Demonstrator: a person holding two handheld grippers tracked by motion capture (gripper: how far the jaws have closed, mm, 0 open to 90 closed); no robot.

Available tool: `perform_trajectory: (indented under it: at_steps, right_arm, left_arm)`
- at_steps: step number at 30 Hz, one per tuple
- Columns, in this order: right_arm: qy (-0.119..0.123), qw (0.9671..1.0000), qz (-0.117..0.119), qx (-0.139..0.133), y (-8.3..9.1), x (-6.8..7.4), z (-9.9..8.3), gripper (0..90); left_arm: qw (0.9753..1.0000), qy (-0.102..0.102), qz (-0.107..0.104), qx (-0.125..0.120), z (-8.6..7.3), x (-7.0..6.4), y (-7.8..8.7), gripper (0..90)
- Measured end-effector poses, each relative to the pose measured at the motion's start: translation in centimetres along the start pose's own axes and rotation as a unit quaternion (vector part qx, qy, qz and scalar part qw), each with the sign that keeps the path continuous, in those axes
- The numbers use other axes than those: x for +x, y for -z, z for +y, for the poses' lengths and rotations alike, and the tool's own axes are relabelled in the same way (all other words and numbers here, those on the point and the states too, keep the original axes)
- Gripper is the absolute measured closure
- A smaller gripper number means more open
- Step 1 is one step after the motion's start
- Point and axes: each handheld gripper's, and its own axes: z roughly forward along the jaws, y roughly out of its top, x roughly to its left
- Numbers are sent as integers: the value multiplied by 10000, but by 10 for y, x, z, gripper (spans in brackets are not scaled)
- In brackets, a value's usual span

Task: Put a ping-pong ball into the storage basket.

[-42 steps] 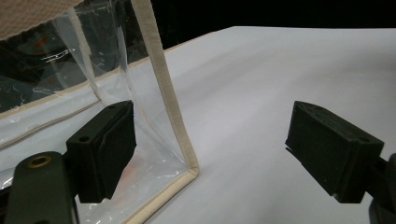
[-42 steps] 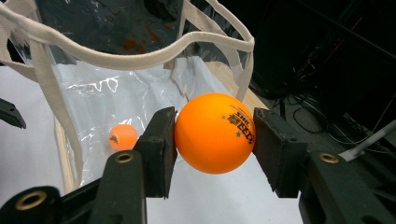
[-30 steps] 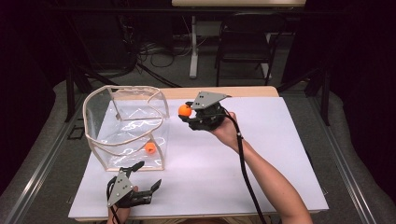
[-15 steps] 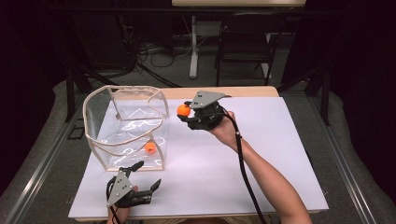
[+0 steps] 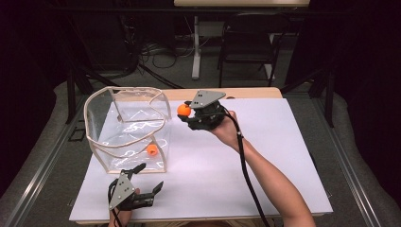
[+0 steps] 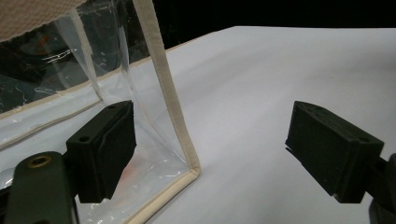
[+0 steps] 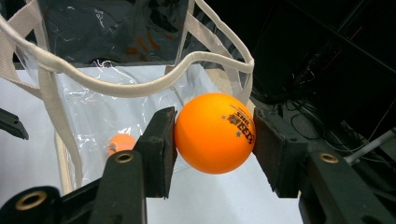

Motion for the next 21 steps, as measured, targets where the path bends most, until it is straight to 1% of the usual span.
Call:
perform_trajectory:
  at_steps: [13,16,21]
  right_arm:
    - [-15,10000,-42,9,-1,-4,3,507]
    - [11,10000,-43,21,-1,-4,5,507]
    - [14,10000,-28,-6,-2,-6,10,507]
  left_arm:
    - [10000,-31,-24,-3,0,0,1,158]
    - [10000,1,-14,-18,0,0,0,158]
    - [10000,-25,-20,2,0,0,0,158]
